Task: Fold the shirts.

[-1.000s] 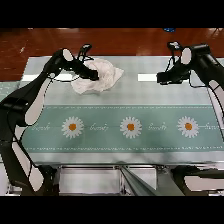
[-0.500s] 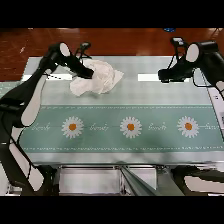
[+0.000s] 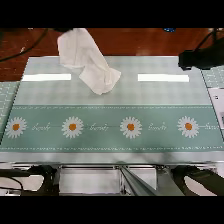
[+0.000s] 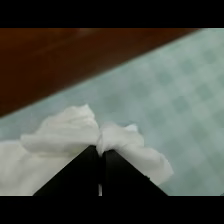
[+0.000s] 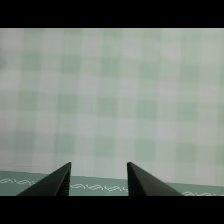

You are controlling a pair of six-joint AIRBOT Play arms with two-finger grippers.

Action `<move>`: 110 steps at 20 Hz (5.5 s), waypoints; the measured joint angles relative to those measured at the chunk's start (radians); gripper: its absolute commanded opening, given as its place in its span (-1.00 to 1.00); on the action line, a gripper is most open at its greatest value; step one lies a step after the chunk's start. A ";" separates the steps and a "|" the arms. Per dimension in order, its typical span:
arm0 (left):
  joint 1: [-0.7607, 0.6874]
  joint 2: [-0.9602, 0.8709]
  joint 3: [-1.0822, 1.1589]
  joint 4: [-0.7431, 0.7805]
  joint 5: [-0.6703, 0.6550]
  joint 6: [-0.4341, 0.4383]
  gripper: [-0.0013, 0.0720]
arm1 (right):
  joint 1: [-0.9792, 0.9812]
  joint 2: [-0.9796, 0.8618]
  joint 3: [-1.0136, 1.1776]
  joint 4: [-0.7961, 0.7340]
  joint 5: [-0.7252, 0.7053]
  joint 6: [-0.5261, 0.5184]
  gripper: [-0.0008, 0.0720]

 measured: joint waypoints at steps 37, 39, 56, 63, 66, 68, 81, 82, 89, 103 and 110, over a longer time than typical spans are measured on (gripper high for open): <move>-0.084 0.749 -1.289 0.000 0.236 -0.326 0.41 | -0.288 0.366 -0.370 -0.159 -0.002 0.029 0.14; 0.068 0.758 -1.334 -0.062 0.183 -0.291 0.41 | -0.427 0.375 -0.452 -0.092 -0.023 0.042 0.14; 0.010 0.206 -1.489 -0.639 0.069 0.209 -0.77 | -0.609 0.348 -0.972 0.590 0.034 -0.291 0.14; -0.047 0.171 -1.402 -0.652 0.082 0.222 -0.91 | -0.609 0.345 -1.103 0.603 0.058 -0.298 0.14; -0.051 0.169 -1.382 -0.653 0.081 0.223 -0.91 | -0.609 0.302 -1.122 0.627 0.061 -0.313 0.14; -0.052 0.169 -1.378 -0.653 0.080 0.223 -0.91 | -0.609 0.250 -1.128 0.653 0.058 -0.330 0.14; 0.037 0.218 -1.225 -0.661 0.045 0.217 -0.91 | -0.285 0.013 -0.843 0.937 -0.061 -0.462 -0.93; 0.061 0.238 -1.175 -0.677 0.039 0.217 -0.91 | -0.278 0.027 -0.754 0.936 -0.058 -0.456 -0.93; 0.237 0.420 -0.636 -0.795 0.039 0.200 -0.91 | -0.264 0.070 0.095 0.734 -0.025 -0.326 -0.93; 0.504 0.898 -0.201 -0.391 0.002 0.053 -0.91 | -0.262 0.397 0.521 0.357 0.187 -0.223 -0.92; 0.520 0.946 -0.489 -0.309 -0.250 -0.033 -0.91 | -0.262 0.453 0.254 0.378 0.260 -0.204 -0.92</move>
